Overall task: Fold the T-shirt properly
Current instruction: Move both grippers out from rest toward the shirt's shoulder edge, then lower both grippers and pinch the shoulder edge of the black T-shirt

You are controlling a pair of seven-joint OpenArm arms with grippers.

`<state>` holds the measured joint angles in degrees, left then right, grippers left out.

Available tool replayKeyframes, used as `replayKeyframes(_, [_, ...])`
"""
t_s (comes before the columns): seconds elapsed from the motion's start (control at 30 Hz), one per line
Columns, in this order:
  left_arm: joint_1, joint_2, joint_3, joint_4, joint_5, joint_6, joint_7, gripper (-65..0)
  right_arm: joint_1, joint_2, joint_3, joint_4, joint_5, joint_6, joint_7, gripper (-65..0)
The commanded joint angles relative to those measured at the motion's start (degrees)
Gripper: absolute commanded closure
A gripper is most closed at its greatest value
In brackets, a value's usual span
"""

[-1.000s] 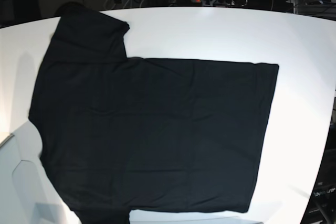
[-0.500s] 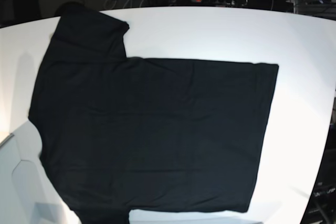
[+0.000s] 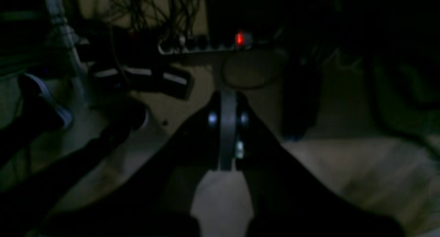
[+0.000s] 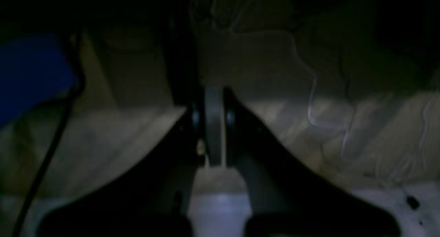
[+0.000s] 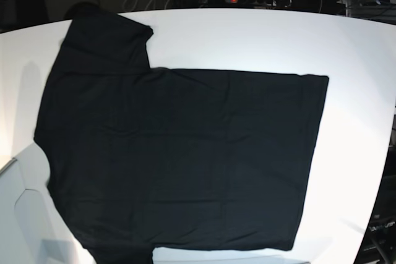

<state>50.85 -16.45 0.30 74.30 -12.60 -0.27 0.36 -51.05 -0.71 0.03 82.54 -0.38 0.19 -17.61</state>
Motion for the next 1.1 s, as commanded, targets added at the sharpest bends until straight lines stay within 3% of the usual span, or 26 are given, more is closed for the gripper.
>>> replayKeyframes(0.0, [2.6,-1.4,0.0,2.4,-0.8,0.1,-0.2,-0.1,-1.7,0.7,0.0,3.6,0.1,0.1,0.1,0.0])
replayKeyframes(0.1, [6.1,-3.1,-0.3,8.2,-1.7,0.4,-0.2,-0.1,-4.8,1.1,0.0,10.9,0.1,0.1,-3.4,0.0])
replayKeyframes(0.3, [11.5,-5.6,-1.6,18.0,-2.0,0.5,-0.3,-0.1,-9.9,1.9,0.0,20.9,0.1,0.1,-4.0,0.0])
replayKeyframes(0.67, [16.3,-0.6,-14.7,35.1,-2.1,0.1,-0.3,-0.1,-13.4,4.0,0.4,34.1,0.1,0.1,-3.5,0.0])
replayKeyframes(0.87, [14.1,2.6,-20.1,39.6,-2.1,0.1,-0.3,-0.5,-9.2,5.6,0.5,34.3,0.1,0.1,-3.4,0.0])
replayKeyframes(1.07, [11.3,2.4,-20.6,39.4,-2.0,0.1,-0.2,-0.6,-2.4,5.4,0.5,35.0,0.1,0.1,-3.4,0.0])
